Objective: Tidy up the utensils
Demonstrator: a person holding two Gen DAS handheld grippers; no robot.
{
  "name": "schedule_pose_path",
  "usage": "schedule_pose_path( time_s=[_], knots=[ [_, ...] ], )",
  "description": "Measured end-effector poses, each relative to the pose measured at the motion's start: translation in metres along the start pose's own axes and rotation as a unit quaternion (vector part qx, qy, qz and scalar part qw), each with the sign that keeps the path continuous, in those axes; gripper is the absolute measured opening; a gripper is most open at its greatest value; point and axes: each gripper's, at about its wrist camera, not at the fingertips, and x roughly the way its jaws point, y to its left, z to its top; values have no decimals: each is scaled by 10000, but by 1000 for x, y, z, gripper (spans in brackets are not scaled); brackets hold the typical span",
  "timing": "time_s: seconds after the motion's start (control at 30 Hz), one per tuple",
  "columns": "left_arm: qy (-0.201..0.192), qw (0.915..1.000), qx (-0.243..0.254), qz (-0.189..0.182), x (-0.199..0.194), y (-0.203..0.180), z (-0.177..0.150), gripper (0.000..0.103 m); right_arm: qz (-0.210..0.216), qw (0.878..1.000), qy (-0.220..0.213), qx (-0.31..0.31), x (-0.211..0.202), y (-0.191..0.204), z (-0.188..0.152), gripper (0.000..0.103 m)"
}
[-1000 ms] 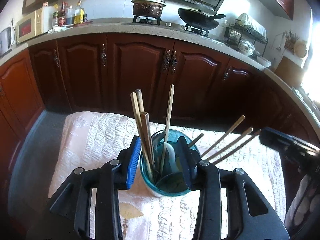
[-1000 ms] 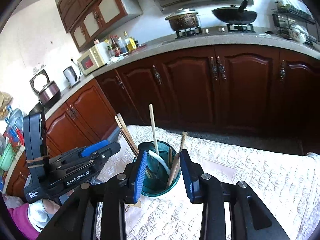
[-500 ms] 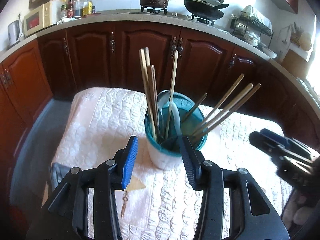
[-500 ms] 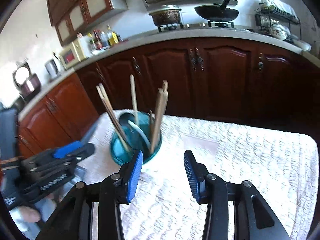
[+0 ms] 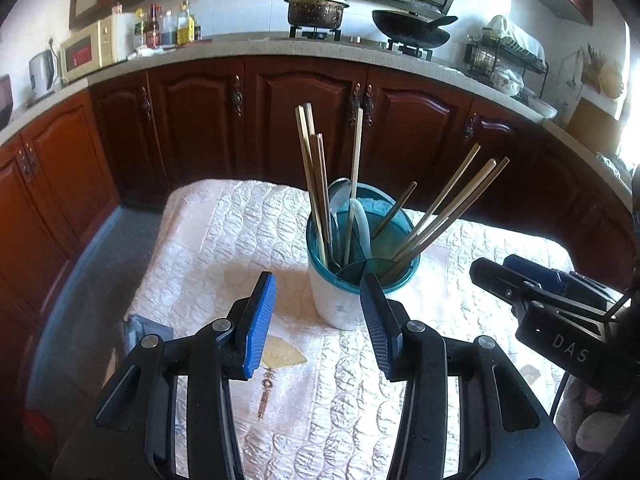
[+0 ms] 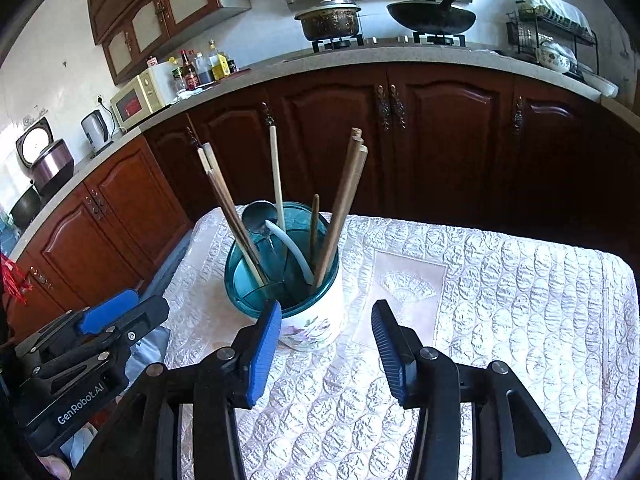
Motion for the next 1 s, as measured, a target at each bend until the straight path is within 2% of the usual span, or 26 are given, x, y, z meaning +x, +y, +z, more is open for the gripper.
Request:
schedule_pose_path(
  time_s=[0.4,1.0],
  knots=[
    [-141,9997,115,133,-8,-3,0,43,-137,9995,-221,-197,-15,7,3,51],
    [-159,9993,136,304,-4,-1,-2,43,-135,9993,-143,-304,-8,15,4,53]
  ],
)
